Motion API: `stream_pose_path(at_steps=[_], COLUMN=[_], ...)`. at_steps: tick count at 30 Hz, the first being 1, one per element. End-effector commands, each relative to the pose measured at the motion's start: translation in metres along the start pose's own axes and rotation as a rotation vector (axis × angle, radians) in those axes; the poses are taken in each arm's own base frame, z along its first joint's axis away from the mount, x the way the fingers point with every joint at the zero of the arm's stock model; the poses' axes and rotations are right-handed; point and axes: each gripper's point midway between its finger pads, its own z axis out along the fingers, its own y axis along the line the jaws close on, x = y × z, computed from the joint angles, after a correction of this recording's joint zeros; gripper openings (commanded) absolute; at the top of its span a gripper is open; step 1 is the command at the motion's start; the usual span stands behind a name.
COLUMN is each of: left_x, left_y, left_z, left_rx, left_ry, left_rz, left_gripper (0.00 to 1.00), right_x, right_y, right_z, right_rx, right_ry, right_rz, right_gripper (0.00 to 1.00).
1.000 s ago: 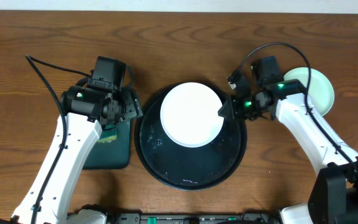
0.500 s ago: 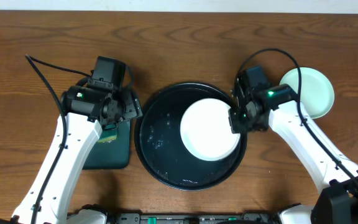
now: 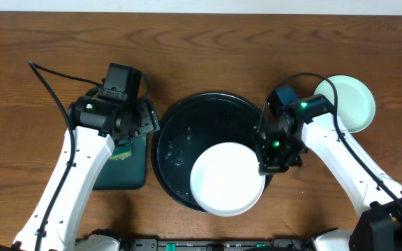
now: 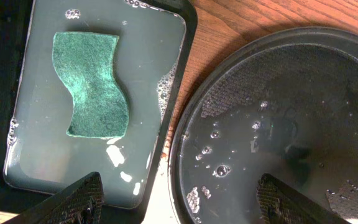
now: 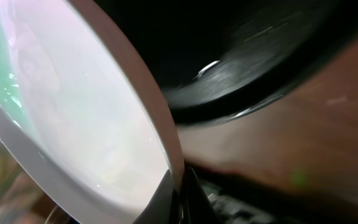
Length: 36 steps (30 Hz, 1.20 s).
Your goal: Clean dirty plates on tray and stack at the side
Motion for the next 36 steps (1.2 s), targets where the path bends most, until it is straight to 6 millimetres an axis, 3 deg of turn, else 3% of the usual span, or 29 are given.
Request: stream_pose_path(at_steps=[1,5,13,19,23,33,36], left_x=[0.000,0.000,0.003,0.003,0.002,0.004,0.004], left_y=[0.000,0.000,0.002,0.002,0.002,0.002,0.002], left_z=[0.000,0.000,0.000,0.000,0.000,0.007,0.012], left_rx=[-0.006,-0.006,-0.012,-0.012,-0.012,-0.024,-0.032], left_ry=[0.001,0.002,0.013,0.013,0.012,0.035,0.051], left_rz=[0.034,0.034,0.034,0.034,0.034,0.035,0.035], left_gripper=[0.80,0.80,0.80,0.80,0.80,0.80,0.80], right_x=[0.010,-0.005,-0.085,-0.122,-0.120,-0.086,-0.082], right_y=[0.039,0.043,0.056,0.020,0.000,-0.017,-0.014], right_z=[-0.010,-0.011,-0.029,-0.050,-0.077,-0.169,-0.185], right_rx=[-0.210,-0.224,-0.214,0.057,0.277,0.785,0.924], right_ry=[0.016,-0.046,-0.384,-0.572,-0.657,-0.786,-0.807], right_rz=[-0.109,-0.154,-0.263,-0.204,-0.179,-0.157,-0.213], right_gripper=[0.01,0.01,0.01,0.01,0.01,0.01,0.01])
